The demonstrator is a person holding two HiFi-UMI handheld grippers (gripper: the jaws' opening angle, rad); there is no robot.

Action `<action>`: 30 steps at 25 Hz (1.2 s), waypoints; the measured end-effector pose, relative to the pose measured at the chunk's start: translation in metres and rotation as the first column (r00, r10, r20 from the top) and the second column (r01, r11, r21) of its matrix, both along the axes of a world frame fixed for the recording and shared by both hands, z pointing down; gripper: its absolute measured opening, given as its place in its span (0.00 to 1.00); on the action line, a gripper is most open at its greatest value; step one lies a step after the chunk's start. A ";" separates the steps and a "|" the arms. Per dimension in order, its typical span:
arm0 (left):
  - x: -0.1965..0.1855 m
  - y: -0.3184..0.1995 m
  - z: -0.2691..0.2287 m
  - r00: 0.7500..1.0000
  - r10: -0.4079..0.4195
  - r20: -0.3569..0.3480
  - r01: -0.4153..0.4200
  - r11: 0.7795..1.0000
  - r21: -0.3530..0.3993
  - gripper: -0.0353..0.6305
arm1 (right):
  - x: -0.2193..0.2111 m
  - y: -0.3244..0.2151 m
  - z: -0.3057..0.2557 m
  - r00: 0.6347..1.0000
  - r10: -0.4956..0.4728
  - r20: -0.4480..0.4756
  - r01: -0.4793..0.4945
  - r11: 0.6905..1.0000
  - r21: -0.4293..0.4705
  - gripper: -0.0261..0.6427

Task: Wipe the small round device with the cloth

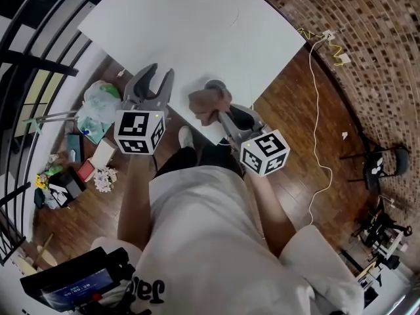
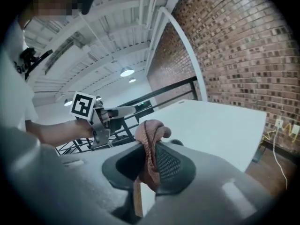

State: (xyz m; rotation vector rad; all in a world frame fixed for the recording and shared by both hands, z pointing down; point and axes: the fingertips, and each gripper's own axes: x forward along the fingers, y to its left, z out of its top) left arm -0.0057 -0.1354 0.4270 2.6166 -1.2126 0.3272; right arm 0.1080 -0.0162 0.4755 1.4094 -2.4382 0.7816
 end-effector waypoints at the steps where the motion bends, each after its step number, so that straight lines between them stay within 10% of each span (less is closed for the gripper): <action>1: -0.002 0.001 -0.001 1.000 -0.005 -0.001 0.005 1.000 0.002 0.31 | -0.011 -0.009 -0.002 1.000 -0.024 -0.005 0.024 1.000 0.017 0.11; 11: -0.007 0.002 -0.003 1.000 -0.022 -0.005 0.022 1.000 0.006 0.31 | -0.007 -0.093 0.031 0.995 0.042 -0.088 -0.055 0.987 -0.150 0.11; 30: 0.005 0.006 -0.006 1.000 0.003 -0.030 -0.003 1.000 0.014 0.31 | 0.096 -0.031 0.082 0.940 0.333 0.078 -0.293 0.900 -0.323 0.11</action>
